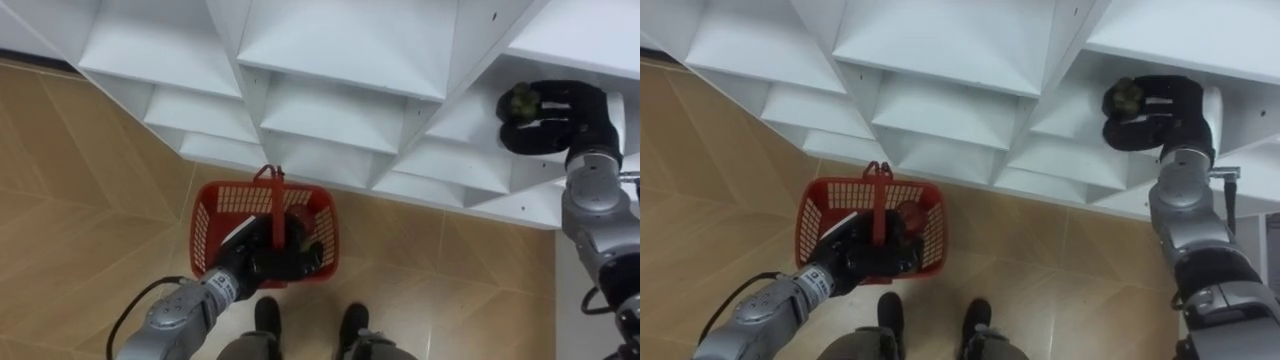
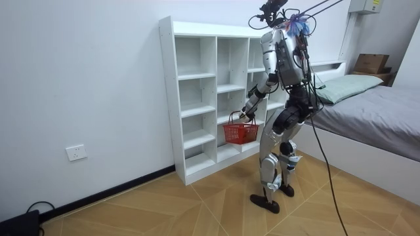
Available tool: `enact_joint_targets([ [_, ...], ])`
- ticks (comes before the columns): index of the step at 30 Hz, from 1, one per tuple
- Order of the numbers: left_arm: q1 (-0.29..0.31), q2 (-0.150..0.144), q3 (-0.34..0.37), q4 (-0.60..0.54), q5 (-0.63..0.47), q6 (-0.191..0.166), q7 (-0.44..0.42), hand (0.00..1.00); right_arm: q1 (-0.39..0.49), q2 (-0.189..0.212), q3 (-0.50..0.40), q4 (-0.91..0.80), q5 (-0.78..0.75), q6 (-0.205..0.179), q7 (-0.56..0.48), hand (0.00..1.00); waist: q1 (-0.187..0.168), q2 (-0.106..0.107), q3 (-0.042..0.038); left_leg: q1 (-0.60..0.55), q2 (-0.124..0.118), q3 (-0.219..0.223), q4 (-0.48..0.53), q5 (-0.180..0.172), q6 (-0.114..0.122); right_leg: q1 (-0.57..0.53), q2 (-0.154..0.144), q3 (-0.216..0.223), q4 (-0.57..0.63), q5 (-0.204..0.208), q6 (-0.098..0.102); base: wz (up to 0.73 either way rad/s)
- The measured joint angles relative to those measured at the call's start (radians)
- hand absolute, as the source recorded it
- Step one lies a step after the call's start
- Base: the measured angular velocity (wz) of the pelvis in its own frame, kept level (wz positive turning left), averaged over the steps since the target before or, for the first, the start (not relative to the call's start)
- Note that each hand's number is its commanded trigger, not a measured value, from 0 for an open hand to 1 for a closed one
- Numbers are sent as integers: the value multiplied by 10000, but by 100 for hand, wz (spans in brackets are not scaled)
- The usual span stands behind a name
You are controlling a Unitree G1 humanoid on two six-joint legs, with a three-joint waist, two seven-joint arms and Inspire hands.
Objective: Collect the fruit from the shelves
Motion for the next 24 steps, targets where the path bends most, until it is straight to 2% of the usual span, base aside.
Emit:
enact_joint_targets([
  [11, 30, -40, -29, -5, 0, 1, -8, 100, -17, 38, 123, -38, 71, -1, 390, 100, 217, 1, -5, 55, 9, 44, 15, 9, -7, 8, -5, 33, -9, 28, -12, -1],
  [24, 37, -52, -25, -10, 0, 1, -8, 100, -28, 138, 172, -50, 72, -9, 440, 100, 223, 7, -17, 53, 78, 47, 58, 16, -17, 18, 10, 18, 4, 46, -30, 0],
])
